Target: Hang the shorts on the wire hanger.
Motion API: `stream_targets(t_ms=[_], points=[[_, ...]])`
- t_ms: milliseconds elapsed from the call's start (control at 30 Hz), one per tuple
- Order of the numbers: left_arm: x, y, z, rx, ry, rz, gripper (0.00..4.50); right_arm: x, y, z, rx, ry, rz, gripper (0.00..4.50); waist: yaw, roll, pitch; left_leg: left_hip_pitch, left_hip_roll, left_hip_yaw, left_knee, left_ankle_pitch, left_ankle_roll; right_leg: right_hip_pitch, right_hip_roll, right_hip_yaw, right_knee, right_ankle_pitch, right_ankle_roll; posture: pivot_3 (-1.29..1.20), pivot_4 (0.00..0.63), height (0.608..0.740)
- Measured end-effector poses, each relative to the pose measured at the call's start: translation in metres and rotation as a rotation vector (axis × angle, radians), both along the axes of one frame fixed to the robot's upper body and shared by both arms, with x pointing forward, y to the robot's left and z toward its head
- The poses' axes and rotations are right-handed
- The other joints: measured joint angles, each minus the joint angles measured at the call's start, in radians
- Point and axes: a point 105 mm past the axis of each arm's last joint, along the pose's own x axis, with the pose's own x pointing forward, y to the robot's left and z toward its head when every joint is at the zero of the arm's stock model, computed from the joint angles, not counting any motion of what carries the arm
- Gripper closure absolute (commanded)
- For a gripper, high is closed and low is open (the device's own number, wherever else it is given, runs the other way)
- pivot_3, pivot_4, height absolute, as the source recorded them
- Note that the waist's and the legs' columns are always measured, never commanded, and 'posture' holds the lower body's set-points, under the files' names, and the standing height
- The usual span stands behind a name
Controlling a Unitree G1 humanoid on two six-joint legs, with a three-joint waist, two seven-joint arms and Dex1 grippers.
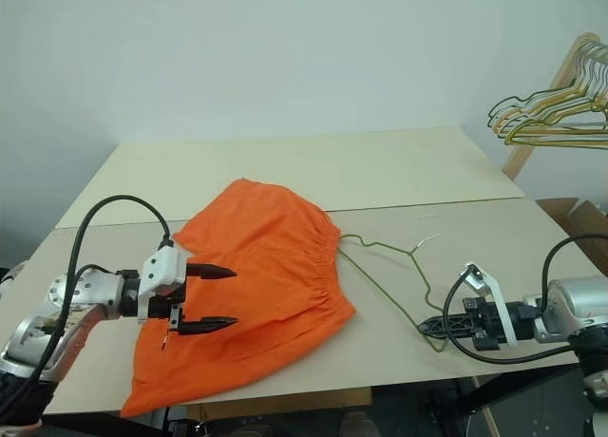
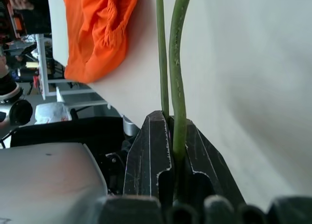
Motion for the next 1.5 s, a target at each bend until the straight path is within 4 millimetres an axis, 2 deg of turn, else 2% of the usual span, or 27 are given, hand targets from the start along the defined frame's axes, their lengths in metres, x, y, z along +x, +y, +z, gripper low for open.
stream_targets(t_ms=[467,733,967,1267,1500], points=[[0.0,-0.004,-0.003,0.004,-0.012,-0.009,0.01,-0.012,0.014,0.0,0.086,0.02,0.076,4.5,0.015,0.0,0.0,0.001,0.0,0.0,0.0,0.0,0.0,0.0,0.0,0.0,0.0,0.0,0.0,-0.08,0.0,0.74],[0.004,-0.004,-0.001,0.027,-0.023,-0.028,0.01,0.023,0.023,-0.003,0.066,0.001,0.037,4.5,0.016,0.0,0.0,0.002,0.0,0.001,0.0,0.0,0.0,0.0,0.001,0.001,0.001,0.0,0.0,-0.07,0.0,0.74],[0.005,-0.003,-0.003,0.028,-0.02,-0.022,0.01,0.03,0.042,-0.016,0.074,0.025,0.088,4.5,0.017,0.0,0.0,0.001,-0.001,0.001,0.0,0.0,0.0,-0.001,0.0,0.0,0.001,0.0,0.0,-0.05,0.0,0.74],[0.007,-0.011,-0.002,0.03,-0.039,-0.032,0.01,0.065,0.062,-0.004,0.101,-0.04,0.074,4.5,0.015,0.0,0.0,0.001,-0.001,0.001,0.0,0.0,-0.001,-0.001,0.001,0.0,0.002,0.0,0.0,-0.04,0.0,0.74],[0.008,-0.013,-0.003,0.037,-0.039,-0.035,0.01,0.068,0.072,-0.01,0.112,-0.03,0.09,4.5,0.016,0.0,0.0,0.0,-0.002,0.0,0.001,0.0,-0.001,-0.002,0.0,0.0,0.002,0.0,0.0,-0.04,0.0,0.74]])
